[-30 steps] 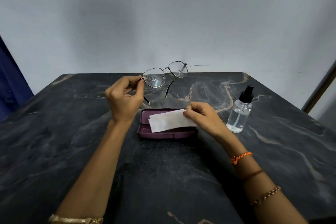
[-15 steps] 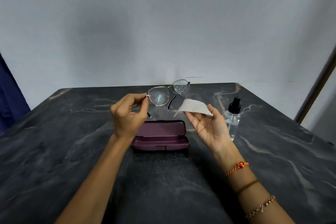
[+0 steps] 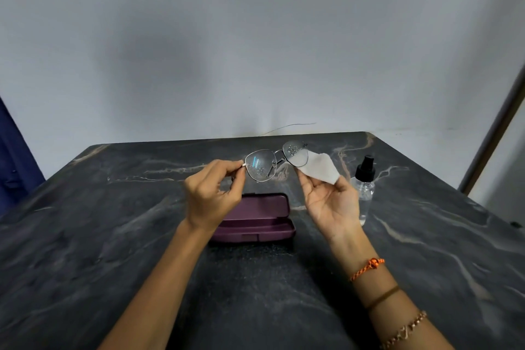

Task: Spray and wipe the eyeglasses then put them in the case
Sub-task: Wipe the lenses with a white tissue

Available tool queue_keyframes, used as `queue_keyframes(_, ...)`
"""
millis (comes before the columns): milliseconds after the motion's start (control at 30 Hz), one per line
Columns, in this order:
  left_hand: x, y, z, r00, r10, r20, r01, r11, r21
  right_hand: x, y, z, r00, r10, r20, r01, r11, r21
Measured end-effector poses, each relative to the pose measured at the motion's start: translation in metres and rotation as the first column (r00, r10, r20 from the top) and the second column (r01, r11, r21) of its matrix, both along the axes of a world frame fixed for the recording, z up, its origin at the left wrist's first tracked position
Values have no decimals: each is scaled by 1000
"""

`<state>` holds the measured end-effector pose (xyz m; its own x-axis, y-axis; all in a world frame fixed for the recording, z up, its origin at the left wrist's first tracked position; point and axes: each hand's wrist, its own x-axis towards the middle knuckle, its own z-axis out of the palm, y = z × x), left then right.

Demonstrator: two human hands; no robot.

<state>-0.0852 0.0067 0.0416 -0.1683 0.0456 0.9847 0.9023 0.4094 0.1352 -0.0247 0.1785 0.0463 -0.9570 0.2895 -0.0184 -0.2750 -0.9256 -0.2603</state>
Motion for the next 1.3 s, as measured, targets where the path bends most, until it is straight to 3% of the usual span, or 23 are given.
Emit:
queue_keyframes(500,-7,-7,-1,1000,-7,2,7,1000,-29,-14,-16,18,986,-3,167,-11,997,80)
queue_keyframes(933,-4,-3,-2,998,-18,-57,10,991,-132,-26,-15,19,991,24,135,-43,989,140)
queue_keyframes(1133,-5,-7,0,1000,-3,-12,2,996,-94,-12,0,17,975,223,2,-222,968,120)
queue_keyframes(1300,-5,-9,1,1000,9,19,-7,997,-80,-6,-1,14,958,280,-57,-273,956,108)
